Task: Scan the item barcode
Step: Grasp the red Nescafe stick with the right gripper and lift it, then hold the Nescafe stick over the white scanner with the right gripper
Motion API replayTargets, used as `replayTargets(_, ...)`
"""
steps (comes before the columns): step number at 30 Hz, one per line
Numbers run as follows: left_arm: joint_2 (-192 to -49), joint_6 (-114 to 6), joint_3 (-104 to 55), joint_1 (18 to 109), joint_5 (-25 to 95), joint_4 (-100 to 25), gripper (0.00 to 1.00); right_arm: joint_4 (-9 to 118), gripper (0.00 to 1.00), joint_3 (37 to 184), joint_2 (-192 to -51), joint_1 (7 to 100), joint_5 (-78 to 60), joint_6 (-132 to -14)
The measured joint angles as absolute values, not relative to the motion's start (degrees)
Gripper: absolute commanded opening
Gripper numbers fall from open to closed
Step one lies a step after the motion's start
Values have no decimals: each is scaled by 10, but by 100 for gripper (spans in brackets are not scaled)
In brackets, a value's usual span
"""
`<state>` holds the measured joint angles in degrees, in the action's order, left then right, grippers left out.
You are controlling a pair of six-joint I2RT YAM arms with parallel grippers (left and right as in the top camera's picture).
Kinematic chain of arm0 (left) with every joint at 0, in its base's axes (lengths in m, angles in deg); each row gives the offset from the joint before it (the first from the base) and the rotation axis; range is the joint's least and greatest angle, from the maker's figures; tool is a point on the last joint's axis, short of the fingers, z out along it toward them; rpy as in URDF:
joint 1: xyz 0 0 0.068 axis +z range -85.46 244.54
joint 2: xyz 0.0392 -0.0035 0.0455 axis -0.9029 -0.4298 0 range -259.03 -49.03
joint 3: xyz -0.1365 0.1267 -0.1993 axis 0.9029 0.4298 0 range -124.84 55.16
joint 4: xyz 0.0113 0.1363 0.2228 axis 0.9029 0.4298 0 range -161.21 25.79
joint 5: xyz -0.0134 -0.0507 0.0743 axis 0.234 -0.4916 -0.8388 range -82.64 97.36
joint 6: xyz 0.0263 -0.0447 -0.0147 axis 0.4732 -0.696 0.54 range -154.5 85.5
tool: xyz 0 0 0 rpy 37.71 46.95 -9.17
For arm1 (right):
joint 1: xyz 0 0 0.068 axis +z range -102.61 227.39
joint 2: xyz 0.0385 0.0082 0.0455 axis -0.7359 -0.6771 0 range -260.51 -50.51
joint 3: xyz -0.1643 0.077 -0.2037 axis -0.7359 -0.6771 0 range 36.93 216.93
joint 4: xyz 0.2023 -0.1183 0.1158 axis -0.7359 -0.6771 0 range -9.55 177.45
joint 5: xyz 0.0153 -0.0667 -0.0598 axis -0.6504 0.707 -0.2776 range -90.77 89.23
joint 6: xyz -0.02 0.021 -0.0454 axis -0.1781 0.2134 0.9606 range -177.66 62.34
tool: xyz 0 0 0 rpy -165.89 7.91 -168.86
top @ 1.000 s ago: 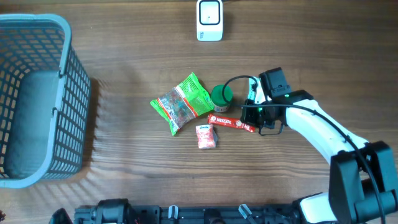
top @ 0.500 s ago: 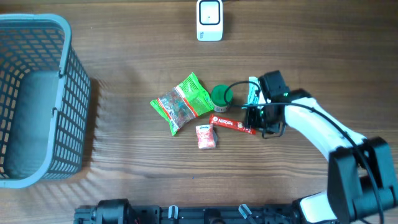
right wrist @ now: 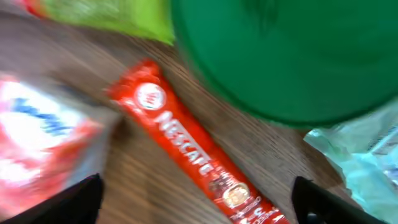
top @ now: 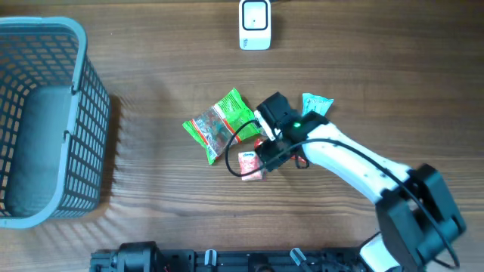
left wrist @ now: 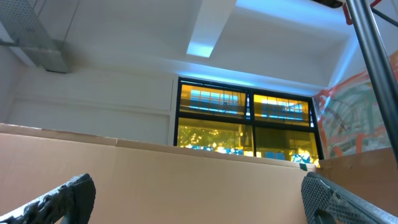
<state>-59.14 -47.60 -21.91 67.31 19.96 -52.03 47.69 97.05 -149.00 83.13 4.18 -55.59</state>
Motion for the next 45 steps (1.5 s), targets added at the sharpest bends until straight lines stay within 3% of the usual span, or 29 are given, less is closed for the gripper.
replayTargets(8, -591, -476, -219, 673, 200, -521, 100, 498, 63, 970, -1541, 826, 5, -546)
replayTargets(11, -591, -476, -219, 673, 200, -522, 100, 520, 35, 980, -1563, 824, -8, -545)
replayTargets(15, -591, -476, -219, 673, 200, -522, 100, 533, 14, 998, -1588, 824, -20, -546)
replayTargets(16, -591, -476, -219, 673, 200, -522, 100, 532, 5, 999, -1588, 824, -20, -547)
replayTargets(24, -591, -476, -219, 673, 200, -524, 100, 400, 4, 1069, -1594, 821, -49, -566)
replayTargets(31, -591, -476, -219, 673, 199, -524, 100, 234, 4, 1125, -1509, 803, -337, -609)
replayTargets(36, -591, -476, -219, 673, 199, -527, 100, 280, 4, 1129, -1468, 748, -565, -735)
replayTargets(41, -590, -474, -219, 673, 125, -535, 100, 401, 4, 1129, -1468, 650, -745, -1003)
replayTargets(45, -584, -474, -220, 673, -9, -386, 100, 462, 4, 1130, -1468, 612, -820, -1121)
